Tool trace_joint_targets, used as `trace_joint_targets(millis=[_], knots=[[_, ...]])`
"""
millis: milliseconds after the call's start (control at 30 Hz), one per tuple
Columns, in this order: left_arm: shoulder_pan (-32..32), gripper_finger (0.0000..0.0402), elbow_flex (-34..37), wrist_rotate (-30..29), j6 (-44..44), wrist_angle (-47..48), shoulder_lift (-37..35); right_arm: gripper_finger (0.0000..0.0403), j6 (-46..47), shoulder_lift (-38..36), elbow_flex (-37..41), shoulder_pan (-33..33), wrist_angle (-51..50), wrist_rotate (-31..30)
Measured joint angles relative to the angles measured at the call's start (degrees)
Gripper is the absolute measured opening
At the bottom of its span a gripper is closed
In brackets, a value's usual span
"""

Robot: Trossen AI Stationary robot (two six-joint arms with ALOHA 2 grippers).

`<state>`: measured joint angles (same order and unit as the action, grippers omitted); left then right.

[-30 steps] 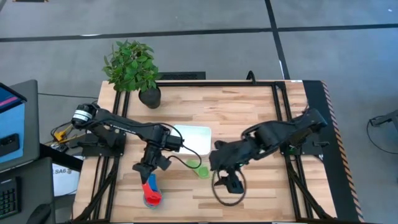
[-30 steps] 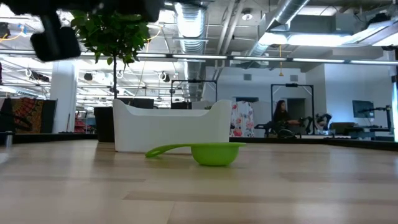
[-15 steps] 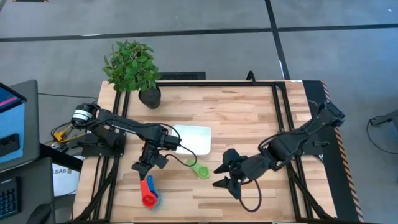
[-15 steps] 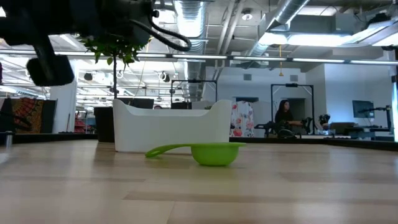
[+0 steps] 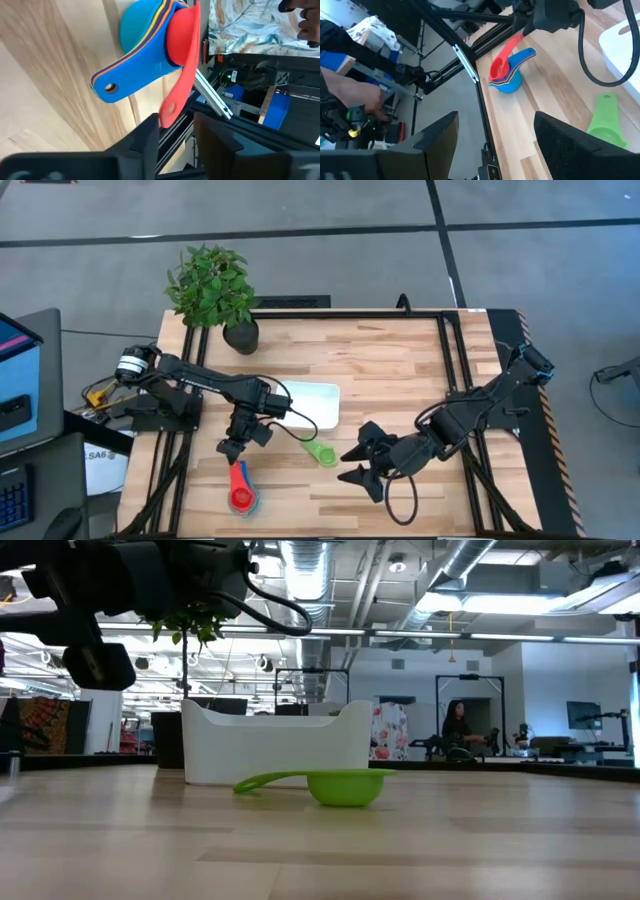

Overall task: Nest measuring cups in basket
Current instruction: Stack the red measuring cup into the light blue measuring cup, then stack the green measuring cup into the red measuring cup

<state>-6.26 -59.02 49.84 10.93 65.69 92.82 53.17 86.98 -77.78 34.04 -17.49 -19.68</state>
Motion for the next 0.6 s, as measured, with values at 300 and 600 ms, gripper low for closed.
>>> trace_joint_targets(millis=[300, 600], knots=[[0.1, 0.0182, -0.4, -8.4, 0.5, 5.6, 0.0, 0.0281, 2.7, 0.0, 0.0, 0.0, -2.3, -5.4], [0.6, 0.0169, -4.1, -11.6, -4.7, 2.4, -8.3, 0.0281, 20.5, 6.8, 0.0, -2.0, -11.6, -5.9]])
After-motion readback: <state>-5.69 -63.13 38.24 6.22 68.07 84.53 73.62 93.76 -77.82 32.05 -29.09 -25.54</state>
